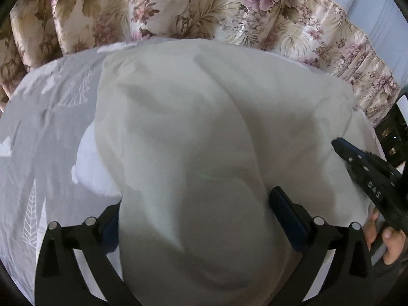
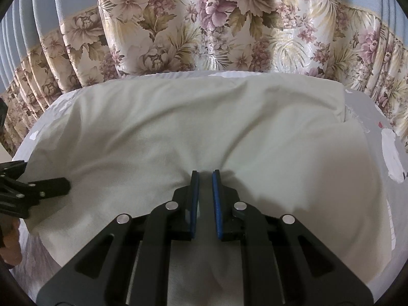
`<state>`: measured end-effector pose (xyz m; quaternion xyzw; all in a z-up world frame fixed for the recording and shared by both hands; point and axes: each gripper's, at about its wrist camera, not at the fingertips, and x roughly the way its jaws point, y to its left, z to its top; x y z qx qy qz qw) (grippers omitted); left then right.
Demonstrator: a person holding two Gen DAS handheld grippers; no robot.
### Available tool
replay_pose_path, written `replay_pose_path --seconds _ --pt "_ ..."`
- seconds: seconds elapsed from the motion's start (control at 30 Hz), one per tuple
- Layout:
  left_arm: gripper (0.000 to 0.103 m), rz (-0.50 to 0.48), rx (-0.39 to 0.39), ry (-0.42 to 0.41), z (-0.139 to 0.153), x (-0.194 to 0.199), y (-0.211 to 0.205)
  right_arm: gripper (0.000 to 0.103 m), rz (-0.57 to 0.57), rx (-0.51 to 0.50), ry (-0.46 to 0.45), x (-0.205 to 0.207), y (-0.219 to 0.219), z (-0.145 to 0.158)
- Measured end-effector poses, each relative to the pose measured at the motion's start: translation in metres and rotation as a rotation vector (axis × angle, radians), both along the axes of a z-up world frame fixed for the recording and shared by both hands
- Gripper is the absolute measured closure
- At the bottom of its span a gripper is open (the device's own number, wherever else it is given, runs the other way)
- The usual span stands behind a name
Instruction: Fold large clothes
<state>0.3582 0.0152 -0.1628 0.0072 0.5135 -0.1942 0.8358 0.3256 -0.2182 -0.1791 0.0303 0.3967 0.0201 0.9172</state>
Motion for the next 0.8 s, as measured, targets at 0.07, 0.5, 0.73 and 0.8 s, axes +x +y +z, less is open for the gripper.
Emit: replay_pose_path --seconds 0.07,0.5,0.73,0.8 --pt "0.002 0.007 -0.024 -0.004 0.002 0.005 -0.001 0.093 0.000 -0.002 0.000 0.000 0.000 0.000" --pt "0.051 -0.039 0.214 -0.159 0.017 -0.001 -0.041 0.093 -0.013 0.017 -0.003 0.000 -0.001 -0.002" --pt "0.056 -0.035 0.250 -0.187 0.023 -0.007 -0.045 0.094 -0.030 0.082 0.013 0.001 -0.008 -0.003" --pt "0.058 -0.037 0.263 -0.209 0.029 -0.011 -0.050 0.094 -0.034 0.102 0.017 0.002 -0.011 -0.004"
